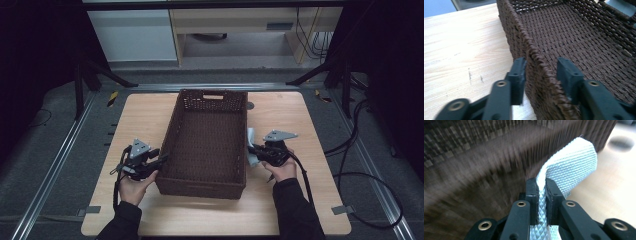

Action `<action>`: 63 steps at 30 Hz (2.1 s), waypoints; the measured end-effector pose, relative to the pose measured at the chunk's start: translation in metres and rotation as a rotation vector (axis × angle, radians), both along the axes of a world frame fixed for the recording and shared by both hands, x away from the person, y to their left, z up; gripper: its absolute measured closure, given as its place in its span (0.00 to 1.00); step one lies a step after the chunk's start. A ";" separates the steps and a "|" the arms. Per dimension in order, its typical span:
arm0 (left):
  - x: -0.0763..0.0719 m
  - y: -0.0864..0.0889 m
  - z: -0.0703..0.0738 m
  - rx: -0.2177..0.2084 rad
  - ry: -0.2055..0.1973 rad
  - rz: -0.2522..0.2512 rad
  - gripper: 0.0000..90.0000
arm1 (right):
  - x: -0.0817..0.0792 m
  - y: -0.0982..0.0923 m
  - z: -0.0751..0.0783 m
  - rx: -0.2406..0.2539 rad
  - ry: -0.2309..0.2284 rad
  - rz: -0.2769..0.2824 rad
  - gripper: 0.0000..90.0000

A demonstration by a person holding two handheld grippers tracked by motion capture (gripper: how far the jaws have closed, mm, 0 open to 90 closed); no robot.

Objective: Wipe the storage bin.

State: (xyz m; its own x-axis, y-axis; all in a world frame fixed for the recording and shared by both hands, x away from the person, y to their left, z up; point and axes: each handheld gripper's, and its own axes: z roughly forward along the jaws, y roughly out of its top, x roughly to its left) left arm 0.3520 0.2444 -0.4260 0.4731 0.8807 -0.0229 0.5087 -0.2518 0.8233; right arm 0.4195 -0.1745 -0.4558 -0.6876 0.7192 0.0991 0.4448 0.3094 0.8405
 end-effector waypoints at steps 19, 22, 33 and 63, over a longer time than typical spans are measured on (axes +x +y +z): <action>-0.010 -0.002 -0.001 0.004 0.013 -0.045 0.76 | -0.023 0.005 -0.019 -0.067 0.064 0.035 0.92; -0.009 -0.002 -0.001 0.003 0.013 -0.039 0.76 | -0.020 0.009 -0.031 -0.096 0.104 0.041 0.92; -0.002 -0.007 -0.002 0.003 0.009 -0.018 0.77 | -0.028 -0.006 0.014 0.024 -0.043 0.029 0.92; 0.006 -0.012 -0.004 -0.006 0.010 0.018 0.76 | -0.048 -0.005 0.012 0.027 -0.046 0.043 0.92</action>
